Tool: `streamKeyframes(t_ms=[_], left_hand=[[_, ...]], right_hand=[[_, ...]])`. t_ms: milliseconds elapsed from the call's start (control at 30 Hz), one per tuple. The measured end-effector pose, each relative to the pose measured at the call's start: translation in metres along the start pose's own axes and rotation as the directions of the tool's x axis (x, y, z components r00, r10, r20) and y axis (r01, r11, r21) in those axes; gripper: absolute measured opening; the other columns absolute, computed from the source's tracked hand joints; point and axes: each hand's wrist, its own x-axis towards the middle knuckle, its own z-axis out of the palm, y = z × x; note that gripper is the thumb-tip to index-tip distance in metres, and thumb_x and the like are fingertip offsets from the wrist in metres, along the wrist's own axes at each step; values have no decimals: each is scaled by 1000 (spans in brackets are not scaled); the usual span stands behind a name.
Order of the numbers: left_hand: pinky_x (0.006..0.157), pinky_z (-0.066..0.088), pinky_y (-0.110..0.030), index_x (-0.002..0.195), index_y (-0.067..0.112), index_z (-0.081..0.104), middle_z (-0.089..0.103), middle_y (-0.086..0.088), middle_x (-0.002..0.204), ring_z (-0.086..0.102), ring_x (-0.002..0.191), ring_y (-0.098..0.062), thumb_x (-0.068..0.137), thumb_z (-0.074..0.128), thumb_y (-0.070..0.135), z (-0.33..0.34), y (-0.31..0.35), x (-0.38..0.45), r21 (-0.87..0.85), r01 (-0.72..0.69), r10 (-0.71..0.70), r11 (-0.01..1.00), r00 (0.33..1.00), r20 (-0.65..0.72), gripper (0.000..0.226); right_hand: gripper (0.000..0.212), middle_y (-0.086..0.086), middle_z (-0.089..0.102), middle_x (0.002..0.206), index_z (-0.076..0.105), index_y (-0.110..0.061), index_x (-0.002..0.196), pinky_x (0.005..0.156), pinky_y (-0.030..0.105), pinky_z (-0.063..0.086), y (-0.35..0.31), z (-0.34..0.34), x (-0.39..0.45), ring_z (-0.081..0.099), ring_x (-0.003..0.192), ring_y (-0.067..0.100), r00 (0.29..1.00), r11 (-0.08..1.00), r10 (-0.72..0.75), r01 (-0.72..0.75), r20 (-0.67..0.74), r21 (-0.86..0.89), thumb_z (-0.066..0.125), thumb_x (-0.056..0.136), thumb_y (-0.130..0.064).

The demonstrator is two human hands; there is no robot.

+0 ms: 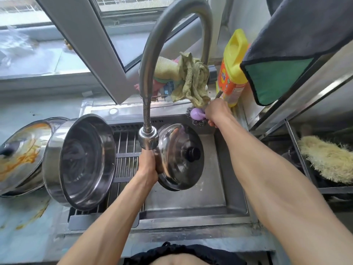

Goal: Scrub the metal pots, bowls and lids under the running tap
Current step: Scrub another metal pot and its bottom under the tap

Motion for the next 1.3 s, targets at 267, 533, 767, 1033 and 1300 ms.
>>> streamKeyframes(t_ms=[267,533,767,1033,1300], left_hand=[[45,51,-18,74,18,53,63,3,59,61,45,-11,98,47,32,-6,1,-4,-41,78,-79,996,997,-26,29],[62,62,-37,77,12,68,76,-6,80,74,70,-21,89,51,19,-39,-10,-15,-182,127,-140,975,988,-59,22],[84,56,-45,103,8,73,78,-16,92,69,98,-33,101,42,22,-66,-8,-33,-132,156,-153,979,988,30,35],[75,59,-36,109,6,73,78,-14,99,76,89,-28,79,82,40,-62,-15,-39,257,-243,223,935,969,108,46],[44,50,-24,105,-2,71,76,-14,86,69,55,-19,81,84,26,-43,-2,-39,276,-147,118,950,986,118,39]], right_hand=[[23,13,68,75,61,-6,94,53,32,50,2,-1,-8,65,56,27,999,999,-40,40,9,-6,47,95,-25],[53,12,69,87,63,-1,110,46,24,41,82,43,-65,60,58,23,988,997,53,-60,142,50,62,90,-50],[126,1,54,90,50,-3,140,54,24,38,130,81,-115,52,67,13,955,884,127,-231,267,405,76,46,-83],[69,25,68,89,65,5,105,53,28,38,128,76,-124,59,67,22,989,751,56,-134,140,647,81,72,-54],[84,7,63,83,60,-3,121,50,25,36,152,77,-124,52,58,17,950,771,188,-301,251,562,75,71,-68]])
